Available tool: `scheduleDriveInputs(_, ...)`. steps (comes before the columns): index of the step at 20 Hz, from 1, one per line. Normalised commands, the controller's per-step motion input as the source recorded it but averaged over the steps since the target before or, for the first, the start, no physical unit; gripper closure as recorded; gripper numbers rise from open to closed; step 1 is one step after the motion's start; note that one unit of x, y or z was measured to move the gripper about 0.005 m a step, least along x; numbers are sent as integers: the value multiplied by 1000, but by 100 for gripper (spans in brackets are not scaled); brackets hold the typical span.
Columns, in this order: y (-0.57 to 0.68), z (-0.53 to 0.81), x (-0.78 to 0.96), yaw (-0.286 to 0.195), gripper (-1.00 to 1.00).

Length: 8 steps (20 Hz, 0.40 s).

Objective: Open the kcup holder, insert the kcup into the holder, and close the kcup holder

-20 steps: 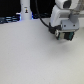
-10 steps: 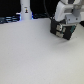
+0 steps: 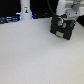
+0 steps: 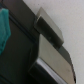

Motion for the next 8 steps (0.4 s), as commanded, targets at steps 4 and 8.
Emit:
scheduleDriveInputs(4, 52, 951, 195, 2, -100)
scheduleDriveInputs(8, 23, 569, 281, -3, -100)
